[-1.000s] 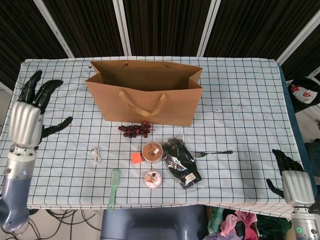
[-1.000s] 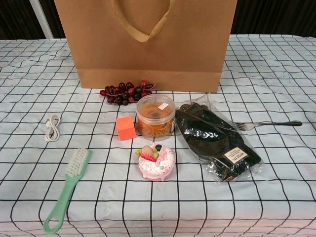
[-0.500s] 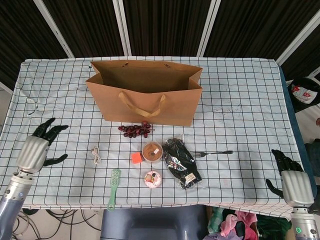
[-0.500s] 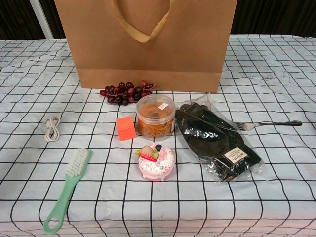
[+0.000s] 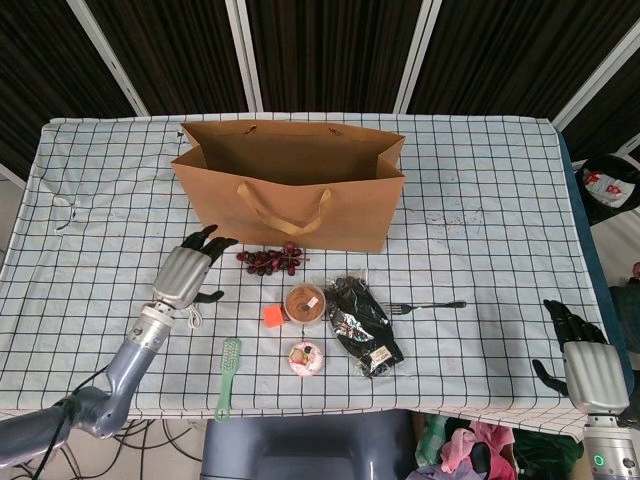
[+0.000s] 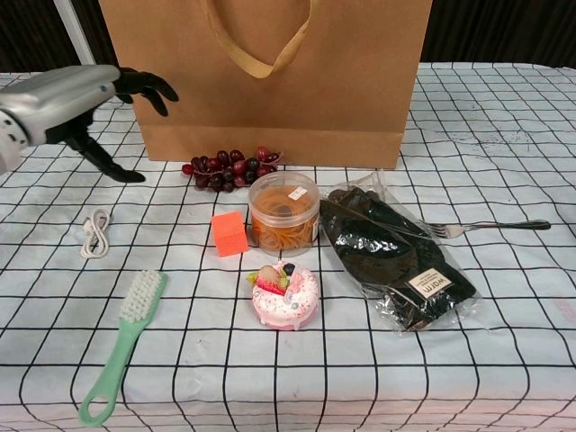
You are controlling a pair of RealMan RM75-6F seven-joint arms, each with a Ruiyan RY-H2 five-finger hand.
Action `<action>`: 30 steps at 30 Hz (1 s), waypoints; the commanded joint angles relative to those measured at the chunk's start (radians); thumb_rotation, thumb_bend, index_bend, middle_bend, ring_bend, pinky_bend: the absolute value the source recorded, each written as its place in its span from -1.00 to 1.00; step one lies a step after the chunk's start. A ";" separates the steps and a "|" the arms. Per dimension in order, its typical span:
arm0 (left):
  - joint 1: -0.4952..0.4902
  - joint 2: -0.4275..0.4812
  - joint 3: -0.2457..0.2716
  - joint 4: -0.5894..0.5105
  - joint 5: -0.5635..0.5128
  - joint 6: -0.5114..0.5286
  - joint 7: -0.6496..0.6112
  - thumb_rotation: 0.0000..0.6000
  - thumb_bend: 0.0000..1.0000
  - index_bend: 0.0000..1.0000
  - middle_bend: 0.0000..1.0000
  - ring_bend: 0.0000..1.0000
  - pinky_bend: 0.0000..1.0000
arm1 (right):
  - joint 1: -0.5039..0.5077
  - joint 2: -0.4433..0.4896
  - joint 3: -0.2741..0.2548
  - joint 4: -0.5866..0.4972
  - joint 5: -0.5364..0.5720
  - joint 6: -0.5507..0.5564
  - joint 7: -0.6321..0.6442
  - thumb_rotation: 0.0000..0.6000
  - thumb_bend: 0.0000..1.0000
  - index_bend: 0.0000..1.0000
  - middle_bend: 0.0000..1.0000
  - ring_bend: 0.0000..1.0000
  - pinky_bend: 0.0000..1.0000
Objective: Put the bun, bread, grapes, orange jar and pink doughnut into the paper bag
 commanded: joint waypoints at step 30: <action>-0.208 -0.365 -0.059 0.415 -0.114 -0.140 0.084 1.00 -0.61 -0.48 -0.32 -0.63 -0.54 | -0.002 0.007 0.005 0.011 0.004 0.002 0.037 1.00 -0.58 -0.85 -0.78 -0.62 -0.50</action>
